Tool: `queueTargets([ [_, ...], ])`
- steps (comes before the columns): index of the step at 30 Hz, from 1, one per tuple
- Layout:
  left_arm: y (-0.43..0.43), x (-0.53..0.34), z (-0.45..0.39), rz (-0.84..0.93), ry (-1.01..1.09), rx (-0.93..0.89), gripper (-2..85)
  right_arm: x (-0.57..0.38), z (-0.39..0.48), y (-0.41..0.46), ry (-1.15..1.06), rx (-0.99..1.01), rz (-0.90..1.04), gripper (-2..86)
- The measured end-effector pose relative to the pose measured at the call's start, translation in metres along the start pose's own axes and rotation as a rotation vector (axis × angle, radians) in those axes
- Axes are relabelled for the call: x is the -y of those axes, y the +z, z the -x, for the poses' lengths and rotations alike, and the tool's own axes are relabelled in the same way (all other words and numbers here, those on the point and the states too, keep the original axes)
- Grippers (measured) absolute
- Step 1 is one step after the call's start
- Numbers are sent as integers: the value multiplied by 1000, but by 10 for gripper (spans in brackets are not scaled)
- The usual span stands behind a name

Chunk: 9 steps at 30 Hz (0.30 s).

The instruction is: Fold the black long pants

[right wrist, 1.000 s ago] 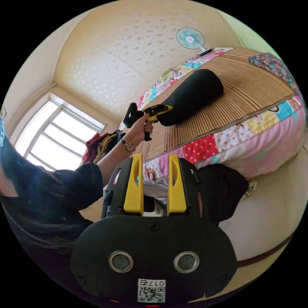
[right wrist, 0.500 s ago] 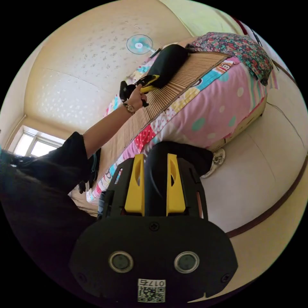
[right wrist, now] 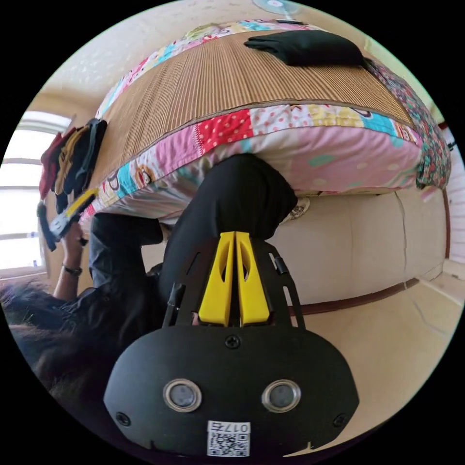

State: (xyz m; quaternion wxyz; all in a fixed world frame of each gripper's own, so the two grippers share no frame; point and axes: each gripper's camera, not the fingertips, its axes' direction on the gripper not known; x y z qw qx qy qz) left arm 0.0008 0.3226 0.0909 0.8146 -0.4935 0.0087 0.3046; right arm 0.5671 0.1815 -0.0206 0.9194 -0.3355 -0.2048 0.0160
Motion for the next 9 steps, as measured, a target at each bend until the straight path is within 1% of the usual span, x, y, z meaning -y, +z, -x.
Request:
queueTargets([
  [2, -51, -14, 61, -67, -143, 140, 6, 11, 23, 8, -67, -25, 26, 5],
  [3, -66, -15, 76, -99, -178, 159, 12, 15, 29, 11, -84, -25, 35, 5],
  [5, -123, -14, 129, -250, -293, 212, 45, 25, 43, 26, -97, -59, 81, 5],
  [6, -136, -12, 140, -295, -309, 234, 57, 26, 46, 28, -102, -79, 77, 5],
  [7, -157, -2, 159, -346, -326, 326, 75, 24, 51, 30, -140, -110, 47, 5],
  [8, -169, 15, 178, -356, -370, 452, 92, 19, 54, 30, -182, -129, 22, 5],
  [9, -173, 25, 188, -361, -393, 508, 100, 17, 54, 30, -190, -132, 12, 5],
])
